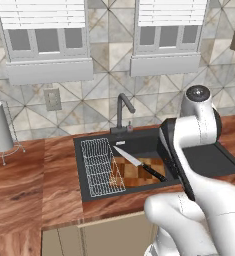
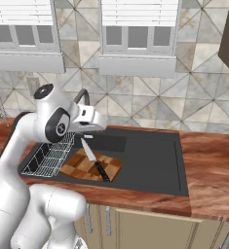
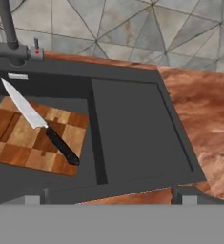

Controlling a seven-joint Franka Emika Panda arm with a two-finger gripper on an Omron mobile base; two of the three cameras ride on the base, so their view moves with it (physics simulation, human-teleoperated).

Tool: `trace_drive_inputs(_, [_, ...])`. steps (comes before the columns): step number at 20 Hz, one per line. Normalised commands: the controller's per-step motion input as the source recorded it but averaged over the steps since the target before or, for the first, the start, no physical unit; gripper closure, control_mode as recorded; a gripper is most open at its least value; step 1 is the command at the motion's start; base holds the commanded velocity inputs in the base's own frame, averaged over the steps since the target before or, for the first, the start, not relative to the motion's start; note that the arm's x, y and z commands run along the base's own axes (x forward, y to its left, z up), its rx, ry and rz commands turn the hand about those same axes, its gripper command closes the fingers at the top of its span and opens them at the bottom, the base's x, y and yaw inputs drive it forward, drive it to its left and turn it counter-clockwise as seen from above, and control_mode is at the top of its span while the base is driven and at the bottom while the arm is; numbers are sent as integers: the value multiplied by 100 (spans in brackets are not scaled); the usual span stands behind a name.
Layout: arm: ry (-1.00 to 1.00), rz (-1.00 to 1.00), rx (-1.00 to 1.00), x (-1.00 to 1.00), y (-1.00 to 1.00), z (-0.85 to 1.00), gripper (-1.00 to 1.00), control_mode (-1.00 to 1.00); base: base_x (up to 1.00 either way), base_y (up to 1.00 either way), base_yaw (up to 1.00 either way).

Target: Move the cutting board and knife to the sink. Then move spray from the cabinet to the counter.

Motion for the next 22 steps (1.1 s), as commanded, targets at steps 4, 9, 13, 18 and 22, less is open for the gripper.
trace_drive_inputs(4, [-1, 7, 24, -28, 5, 8, -100, -100, 0, 0, 0])
trace_drive_inputs(9, [-9, 4, -2, -15, 18, -4, -100, -100, 0, 0, 0])
trace_drive_inputs(13, [-2, 0, -3, -19, 3, 6, -100, -100, 0, 0, 0])
trace_drive_inputs(18, [3, 0, 9, -25, 0, 13, -100, -100, 0, 0, 0])
trace_drive_inputs(22, [-1, 0, 14, -36, 0, 9, -100, -100, 0, 0, 0])
